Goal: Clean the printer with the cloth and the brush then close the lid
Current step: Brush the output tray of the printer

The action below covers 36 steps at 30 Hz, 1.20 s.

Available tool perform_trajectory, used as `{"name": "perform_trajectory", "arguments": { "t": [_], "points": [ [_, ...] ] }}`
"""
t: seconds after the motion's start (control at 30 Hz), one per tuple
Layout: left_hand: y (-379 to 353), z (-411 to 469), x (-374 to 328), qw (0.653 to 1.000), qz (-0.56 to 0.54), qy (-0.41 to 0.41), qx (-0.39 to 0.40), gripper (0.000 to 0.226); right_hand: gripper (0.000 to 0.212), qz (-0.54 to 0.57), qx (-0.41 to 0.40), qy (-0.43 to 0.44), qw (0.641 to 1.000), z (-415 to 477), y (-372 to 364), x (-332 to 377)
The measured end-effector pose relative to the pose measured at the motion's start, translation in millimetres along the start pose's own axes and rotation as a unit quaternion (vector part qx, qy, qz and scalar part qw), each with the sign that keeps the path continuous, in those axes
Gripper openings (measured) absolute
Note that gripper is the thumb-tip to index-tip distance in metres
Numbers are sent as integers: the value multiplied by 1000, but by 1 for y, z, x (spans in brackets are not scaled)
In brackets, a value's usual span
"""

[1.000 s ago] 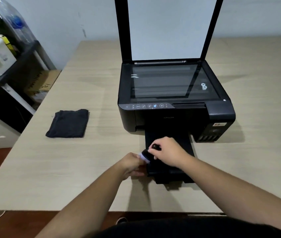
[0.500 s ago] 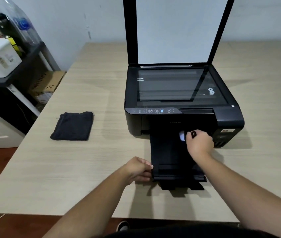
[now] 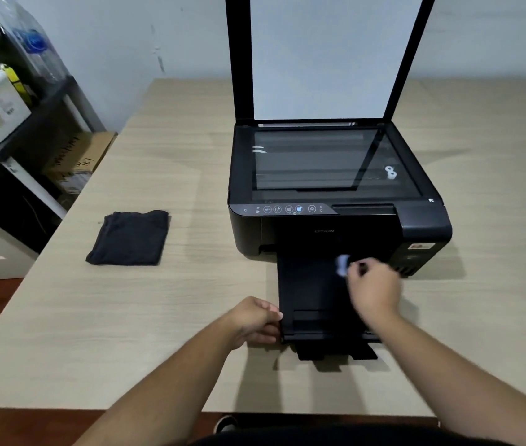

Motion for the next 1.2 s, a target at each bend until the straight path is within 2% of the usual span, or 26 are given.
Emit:
{"name": "perform_trajectory", "arguments": {
  "t": [0.1,0.13,0.3,0.33,0.37,0.4,0.47,0.5,0.57,0.63,0.7,0.77,0.87,0.9,1.03,1.07,1.13,1.2],
  "points": [
    [5,2,-1,1000,27,-1,-6,20,21,-12,138,147,979,-57,-69,70],
    [5,3,-1,1000,30,-1,-8,21,21,-26,151,162,975,-62,-74,76],
    [1,3,3,1000,-4,9,11,9,22,-53,38,-25,998,7,13,-22],
    [1,3,4,1000,-10,9,12,10,22,-43,35,-20,998,4,16,-23],
    [1,3,3,1000,-14,9,13,12,22,-27,45,17,998,-6,7,-5],
    [0,3,3,1000,-20,8,14,14,22,-14,90,67,994,-24,-12,21],
    [-2,0,0,999,-30,0,21,22,22,-8,203,160,966,-73,-60,67],
    [-2,-1,-1,999,-27,0,22,25,22,-8,231,188,955,-86,-71,78],
    [-1,-1,2,999,-23,11,23,19,21,-24,204,153,967,-65,-55,58],
    [2,1,8,999,-24,23,21,6,19,-55,146,54,986,-22,-16,6],
    [4,3,9,999,-40,22,19,6,18,-39,93,-11,995,-2,16,-32],
    [2,2,8,998,-49,21,24,5,17,-11,110,52,993,-22,3,-4],
    [-4,0,2,998,-40,10,42,14,19,-8,259,182,949,-96,-59,55],
    [-4,0,0,998,-33,10,43,16,20,-12,263,186,947,-98,-61,55],
    [-3,-3,-7,999,-46,8,18,21,24,-73,174,29,982,-15,6,-32],
    [-3,-3,-11,999,-52,-4,10,20,27,-79,151,14,985,-1,22,-44],
    [-3,-2,-18,997,-66,-33,-11,13,18,-57,117,55,990,15,33,-31],
    [-3,-3,-21,996,-65,-49,-29,6,16,-32,120,117,985,19,17,2]
  ]
}}
Point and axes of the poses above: each hand's wrist, its own z-axis towards the middle knuckle, its own y-axis out of the back of the hand, x = y × z, the point moved 10 cm from there along z, towards the middle knuckle, and after that the axes turned 5 degrees about x, right-handed, at the moved point
